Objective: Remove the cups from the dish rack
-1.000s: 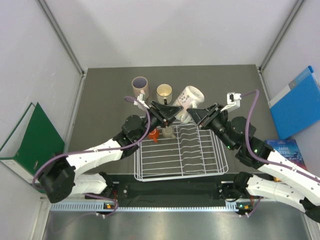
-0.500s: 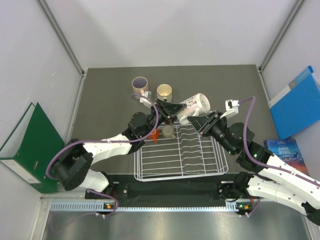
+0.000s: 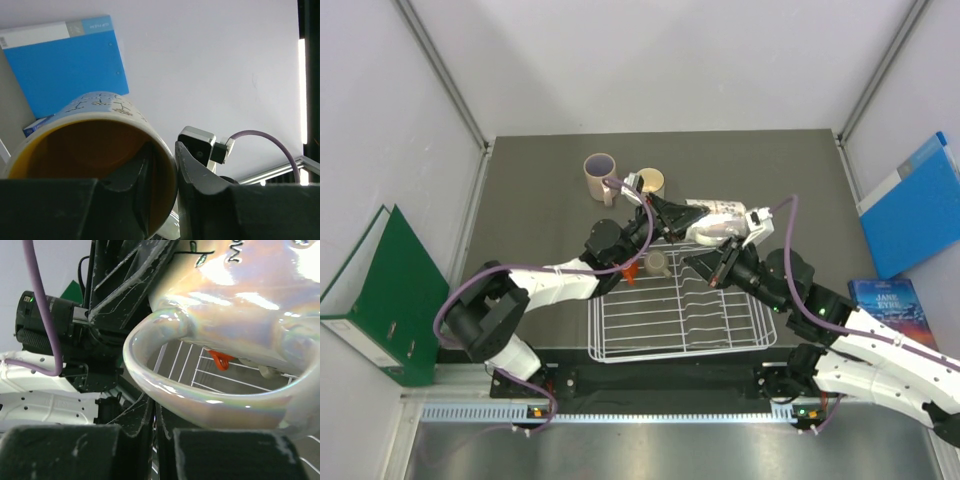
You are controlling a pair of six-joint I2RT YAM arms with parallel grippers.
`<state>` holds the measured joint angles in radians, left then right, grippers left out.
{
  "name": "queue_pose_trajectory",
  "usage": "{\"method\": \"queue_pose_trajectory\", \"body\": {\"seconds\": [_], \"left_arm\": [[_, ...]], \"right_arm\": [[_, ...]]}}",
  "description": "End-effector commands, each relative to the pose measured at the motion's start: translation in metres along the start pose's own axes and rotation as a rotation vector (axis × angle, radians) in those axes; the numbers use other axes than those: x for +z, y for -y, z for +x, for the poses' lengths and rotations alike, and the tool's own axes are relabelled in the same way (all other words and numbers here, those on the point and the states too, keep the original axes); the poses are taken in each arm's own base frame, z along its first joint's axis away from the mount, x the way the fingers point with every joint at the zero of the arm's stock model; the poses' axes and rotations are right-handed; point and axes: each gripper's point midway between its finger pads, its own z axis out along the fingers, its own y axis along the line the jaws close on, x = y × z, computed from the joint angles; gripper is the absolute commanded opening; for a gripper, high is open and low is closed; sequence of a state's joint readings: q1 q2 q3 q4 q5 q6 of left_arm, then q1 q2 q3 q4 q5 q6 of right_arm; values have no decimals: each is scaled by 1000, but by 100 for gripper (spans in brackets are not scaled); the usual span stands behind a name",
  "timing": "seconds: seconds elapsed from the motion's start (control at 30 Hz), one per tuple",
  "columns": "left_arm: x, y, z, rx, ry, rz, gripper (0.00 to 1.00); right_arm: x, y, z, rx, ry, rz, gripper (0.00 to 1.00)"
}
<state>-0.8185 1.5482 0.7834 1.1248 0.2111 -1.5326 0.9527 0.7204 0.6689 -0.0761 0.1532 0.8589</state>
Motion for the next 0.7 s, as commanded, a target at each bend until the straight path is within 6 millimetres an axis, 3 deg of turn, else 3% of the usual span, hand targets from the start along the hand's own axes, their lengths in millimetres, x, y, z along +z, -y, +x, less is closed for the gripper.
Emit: {"method": "queue_pose_trajectory", "body": {"seconds": [0.0, 0.17, 0.2, 0.27, 0.3, 0.33, 0.4, 0.43, 0.53, 0.67], "left_arm": [[-28, 142, 27, 63, -136, 541, 0], [-33, 148, 31, 74, -159, 545, 0], [-25, 136, 31, 68, -161, 473, 0], [-21, 135, 29, 90, -155, 409, 0], [-12, 110, 23, 114, -137, 281, 0], [-13, 109, 19, 135, -118, 221, 0], [-9, 95, 4, 229, -69, 114, 0], [-10, 79, 0, 235, -67, 10, 0], [-14, 64, -23, 284, -32, -84, 0], [-20, 45, -57, 299, 38, -184, 0]], "right_arm": [[-4, -12, -8, 2, 20, -43, 0], [-6, -7, -11, 3, 36, -20, 0], [-6, -6, -11, -6, 38, -15, 0], [-7, -7, -18, -30, 50, 4, 0], [-8, -8, -22, -68, 56, 8, 0], [-11, -17, -34, -85, 77, 0, 0], [-13, -11, -39, -154, 74, 53, 8], [-16, -18, -49, -170, 91, 49, 17], [-23, -18, -60, -227, 108, 77, 35], [-27, -22, -72, -267, 129, 90, 42]]}}
